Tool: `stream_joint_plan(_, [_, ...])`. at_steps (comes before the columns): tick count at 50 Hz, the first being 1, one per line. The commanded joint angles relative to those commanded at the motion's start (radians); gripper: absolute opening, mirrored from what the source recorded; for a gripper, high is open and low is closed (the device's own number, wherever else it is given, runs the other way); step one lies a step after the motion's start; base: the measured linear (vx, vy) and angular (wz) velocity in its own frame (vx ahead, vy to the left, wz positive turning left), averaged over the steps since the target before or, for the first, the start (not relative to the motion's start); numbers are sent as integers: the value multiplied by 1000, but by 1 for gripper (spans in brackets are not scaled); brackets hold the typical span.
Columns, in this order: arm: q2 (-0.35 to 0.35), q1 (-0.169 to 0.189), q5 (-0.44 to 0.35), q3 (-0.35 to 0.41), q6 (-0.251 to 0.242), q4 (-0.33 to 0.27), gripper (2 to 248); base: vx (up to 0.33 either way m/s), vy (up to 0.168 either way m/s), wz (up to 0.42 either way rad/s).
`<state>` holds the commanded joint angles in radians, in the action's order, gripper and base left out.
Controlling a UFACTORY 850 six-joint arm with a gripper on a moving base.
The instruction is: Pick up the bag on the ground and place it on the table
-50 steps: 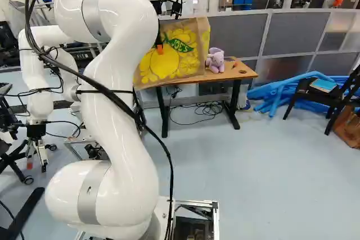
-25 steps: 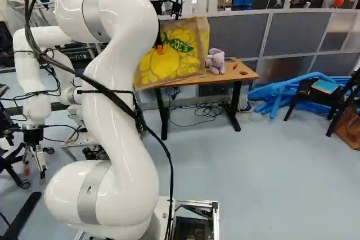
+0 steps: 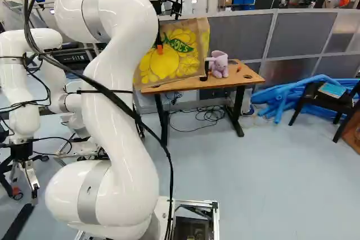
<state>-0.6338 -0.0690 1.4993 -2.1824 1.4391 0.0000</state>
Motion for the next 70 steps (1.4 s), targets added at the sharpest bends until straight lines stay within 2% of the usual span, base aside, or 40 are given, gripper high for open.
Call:
stream_joint_plan(31, [0, 0, 0, 0, 0, 0, 24, 76, 25, 117])
stream_joint_plan(70, [0, 0, 0, 0, 0, 0, 24, 159, 3, 5])
